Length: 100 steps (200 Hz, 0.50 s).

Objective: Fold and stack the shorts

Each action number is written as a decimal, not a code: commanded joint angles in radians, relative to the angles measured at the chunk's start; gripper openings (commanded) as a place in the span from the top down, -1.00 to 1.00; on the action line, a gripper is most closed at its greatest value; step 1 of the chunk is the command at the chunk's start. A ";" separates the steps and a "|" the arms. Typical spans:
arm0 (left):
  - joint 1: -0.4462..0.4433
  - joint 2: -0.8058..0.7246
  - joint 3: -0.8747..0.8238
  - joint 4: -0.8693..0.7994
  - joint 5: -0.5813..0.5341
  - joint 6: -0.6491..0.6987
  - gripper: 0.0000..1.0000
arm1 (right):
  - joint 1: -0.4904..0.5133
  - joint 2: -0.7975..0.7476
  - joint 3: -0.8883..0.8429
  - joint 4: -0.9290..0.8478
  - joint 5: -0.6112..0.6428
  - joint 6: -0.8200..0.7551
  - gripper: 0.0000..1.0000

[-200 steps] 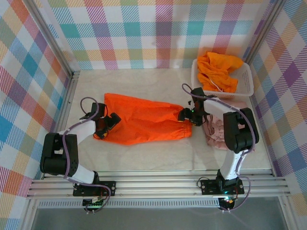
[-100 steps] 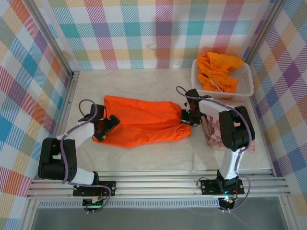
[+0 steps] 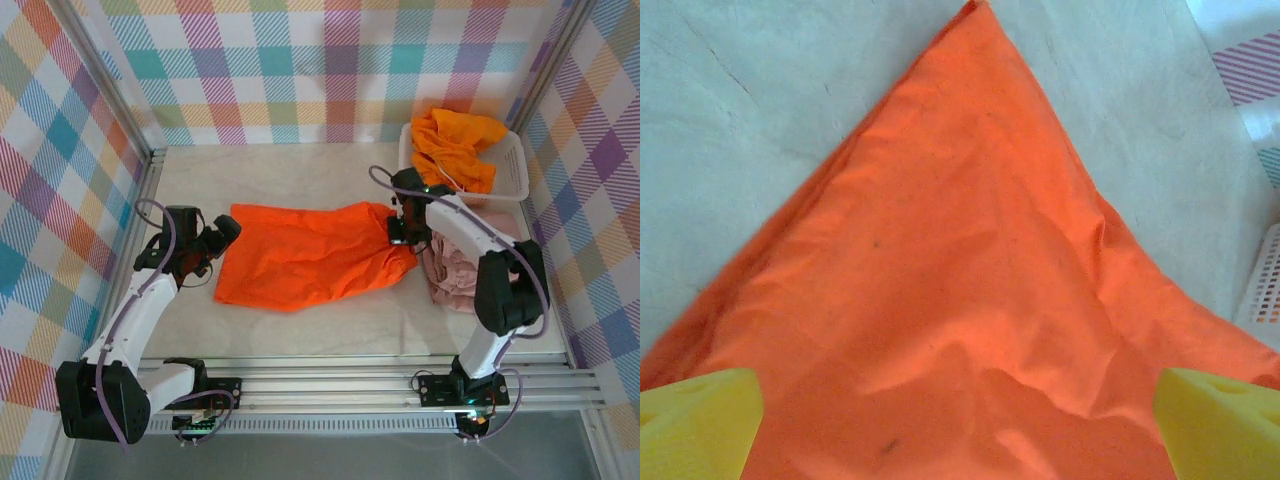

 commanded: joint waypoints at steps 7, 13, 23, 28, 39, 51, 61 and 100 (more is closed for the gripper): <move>-0.033 0.017 0.008 -0.010 0.039 -0.022 -1.00 | 0.021 -0.066 0.116 -0.180 0.174 -0.108 1.00; -0.042 0.024 0.006 -0.005 0.043 -0.029 -1.00 | 0.023 -0.068 0.138 -0.201 0.202 -0.122 1.00; -0.062 0.029 0.004 0.009 0.048 -0.041 -1.00 | 0.030 -0.070 0.175 -0.233 0.248 -0.146 1.00; -0.071 0.035 0.003 0.015 0.050 -0.050 -1.00 | 0.034 -0.070 0.195 -0.251 0.269 -0.155 1.00; -0.095 0.044 0.001 0.036 0.058 -0.067 -1.00 | 0.038 -0.064 0.235 -0.285 0.323 -0.174 1.00; -0.127 0.056 0.003 0.054 0.058 -0.083 -1.00 | 0.046 -0.055 0.278 -0.319 0.381 -0.189 1.00; -0.153 0.068 0.006 0.070 0.056 -0.095 -0.96 | 0.052 -0.040 0.317 -0.348 0.421 -0.195 1.00; -0.246 0.147 0.022 0.121 0.052 -0.154 -0.71 | 0.108 0.019 0.461 -0.422 0.529 -0.221 1.00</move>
